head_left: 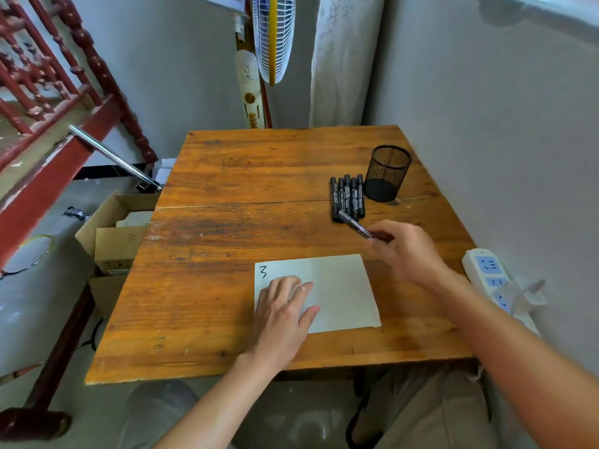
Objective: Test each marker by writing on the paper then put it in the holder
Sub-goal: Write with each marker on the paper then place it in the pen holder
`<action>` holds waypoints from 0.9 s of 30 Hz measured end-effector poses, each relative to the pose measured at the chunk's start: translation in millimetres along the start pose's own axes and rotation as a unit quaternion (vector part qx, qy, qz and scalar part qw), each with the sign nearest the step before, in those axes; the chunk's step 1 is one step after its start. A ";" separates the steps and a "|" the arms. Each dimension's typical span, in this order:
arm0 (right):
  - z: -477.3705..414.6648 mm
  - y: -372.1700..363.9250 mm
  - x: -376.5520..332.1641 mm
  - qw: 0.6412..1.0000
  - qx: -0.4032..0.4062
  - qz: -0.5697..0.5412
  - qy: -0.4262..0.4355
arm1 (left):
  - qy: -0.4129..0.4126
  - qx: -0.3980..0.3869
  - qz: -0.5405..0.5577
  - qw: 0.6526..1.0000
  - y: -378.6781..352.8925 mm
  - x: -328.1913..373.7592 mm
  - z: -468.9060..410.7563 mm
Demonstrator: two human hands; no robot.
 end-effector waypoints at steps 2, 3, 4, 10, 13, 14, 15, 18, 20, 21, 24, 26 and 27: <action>-21.5 14.6 -0.5 0.993 0.030 -0.111 -0.029 | -0.004 -0.013 -0.026 1.000 -5.2 0.9 -10.4; -32.5 21.7 -1.9 0.986 0.047 -0.154 -0.033 | -0.006 -0.018 -0.034 0.999 -8.0 1.5 -15.4; -44.5 28.7 -3.5 0.979 0.064 -0.188 -0.036 | -0.010 -0.023 -0.041 0.999 -11.2 2.1 -19.8; -126.3 71.4 -14.0 0.927 0.189 -0.318 -0.059 | -0.024 -0.035 -0.081 0.996 -24.3 4.0 -41.4; -154.4 82.3 -20.5 0.920 0.246 -0.296 -0.071 | -0.024 -0.044 -0.089 0.995 -26.4 3.4 -45.6; -162.6 81.3 -20.3 0.923 0.249 -0.282 -0.076 | -0.024 -0.046 -0.089 0.995 -26.7 3.4 -45.8; -169.7 78.3 -19.4 0.929 0.239 -0.269 -0.082 | -0.023 -0.047 -0.088 0.995 -26.6 3.4 -45.8; -182.4 62.8 -12.1 0.959 0.201 -0.172 -0.103 | -0.021 -0.047 -0.085 0.995 -27.0 2.7 -44.1; -184.3 55.0 -8.1 0.971 0.200 -0.081 -0.100 | -0.018 -0.048 -0.086 0.995 -27.4 2.0 -43.7; -185.1 52.6 -7.2 0.973 0.204 -0.043 -0.097 | -0.018 -0.048 -0.087 0.995 -27.7 1.7 -43.7; -189.5 47.5 -4.0 0.973 0.206 0.021 -0.104 | -0.018 -0.049 -0.089 0.995 -28.4 1.2 -44.0; -191.7 45.3 -2.0 0.973 0.198 0.043 -0.109 | -0.019 -0.050 -0.087 0.995 -28.3 1.2 -44.2; -192.6 44.5 -1.9 0.974 0.192 0.053 -0.112 | -0.018 -0.051 -0.088 0.995 -28.1 1.3 -44.3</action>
Point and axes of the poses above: each hand's wrist, its own z-axis away from the middle knuckle, its own y-axis out of the back of the hand, x = y × z, the point moved 1 cm from there along -z, towards the middle knuckle, and after that the axes turned 13 degrees about -y, right-handed, at the moved point
